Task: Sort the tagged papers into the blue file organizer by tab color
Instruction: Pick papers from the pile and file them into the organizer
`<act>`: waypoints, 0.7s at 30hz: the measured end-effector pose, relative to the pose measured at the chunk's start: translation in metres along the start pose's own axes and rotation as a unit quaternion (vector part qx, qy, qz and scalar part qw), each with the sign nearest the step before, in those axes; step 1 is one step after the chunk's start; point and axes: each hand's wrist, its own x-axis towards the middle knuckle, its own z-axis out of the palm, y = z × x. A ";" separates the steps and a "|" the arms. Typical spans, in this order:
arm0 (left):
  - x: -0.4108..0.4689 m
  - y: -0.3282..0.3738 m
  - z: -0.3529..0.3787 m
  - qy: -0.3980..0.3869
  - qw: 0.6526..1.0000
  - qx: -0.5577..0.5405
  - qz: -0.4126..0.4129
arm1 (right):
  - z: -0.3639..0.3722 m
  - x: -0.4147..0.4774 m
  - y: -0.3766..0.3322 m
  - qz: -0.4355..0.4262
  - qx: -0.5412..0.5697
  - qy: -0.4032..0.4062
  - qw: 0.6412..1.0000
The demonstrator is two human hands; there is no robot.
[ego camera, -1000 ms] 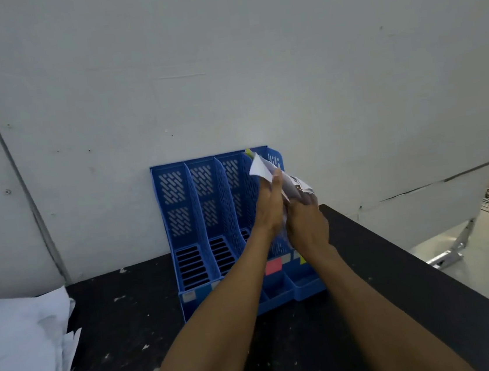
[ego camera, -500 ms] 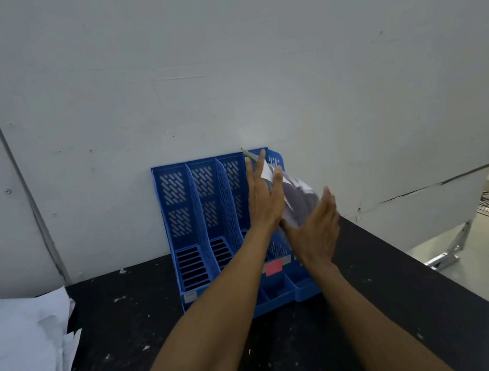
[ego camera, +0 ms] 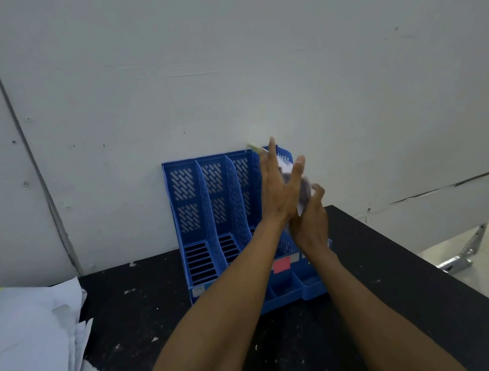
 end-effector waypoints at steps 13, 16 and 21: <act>-0.007 -0.011 0.001 -0.173 0.980 0.032 -0.089 | -0.008 -0.001 0.009 0.111 -0.064 0.039 0.991; -0.010 -0.009 -0.005 -0.128 0.989 0.016 -0.070 | -0.011 -0.008 0.001 0.126 -0.080 0.060 0.987; -0.019 -0.009 -0.046 -0.069 0.995 0.040 -0.067 | -0.004 -0.024 -0.022 0.049 -0.098 0.127 0.986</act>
